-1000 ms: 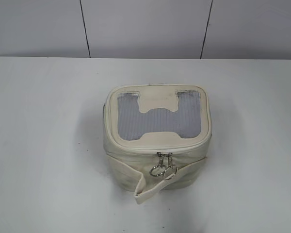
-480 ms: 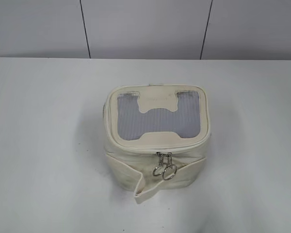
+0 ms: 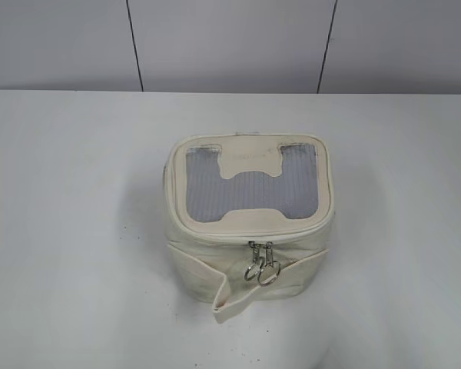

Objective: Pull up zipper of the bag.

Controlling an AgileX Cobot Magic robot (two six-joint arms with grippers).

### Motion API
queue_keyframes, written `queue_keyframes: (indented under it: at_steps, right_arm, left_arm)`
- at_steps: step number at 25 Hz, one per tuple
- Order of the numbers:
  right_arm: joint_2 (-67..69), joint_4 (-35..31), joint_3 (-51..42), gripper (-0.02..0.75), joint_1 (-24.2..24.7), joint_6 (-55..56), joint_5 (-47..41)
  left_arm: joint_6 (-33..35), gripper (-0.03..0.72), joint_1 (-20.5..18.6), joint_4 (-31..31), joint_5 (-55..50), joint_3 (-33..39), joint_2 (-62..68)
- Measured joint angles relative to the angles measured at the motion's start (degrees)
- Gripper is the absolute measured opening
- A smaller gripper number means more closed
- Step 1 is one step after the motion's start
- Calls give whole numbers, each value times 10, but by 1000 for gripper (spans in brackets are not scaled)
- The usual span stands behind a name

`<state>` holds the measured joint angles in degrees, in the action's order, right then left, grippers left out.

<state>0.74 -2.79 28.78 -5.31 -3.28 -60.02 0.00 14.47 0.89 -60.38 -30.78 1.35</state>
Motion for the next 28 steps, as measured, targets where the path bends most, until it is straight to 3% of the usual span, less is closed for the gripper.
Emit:
queue_keyframes:
  at_steps: [18, 21, 25, 28]
  right_arm:
    - [0, -1, 0, 592, 0, 0, 0]
    - [0, -2, 0, 592, 0, 0, 0]
    - [-10, -2, 0, 592, 0, -1, 0]
    - [-10, -3, 0, 591, 0, -1, 0]
  left_arm:
    - [0, 365, -1, 0, 1, 0, 0]
    - [0, 365, -25, 0, 1, 0, -1]
    - [0, 365, -93, 0, 0, 0, -15]
    - [0, 365, -121, -1, 1, 0, -17]
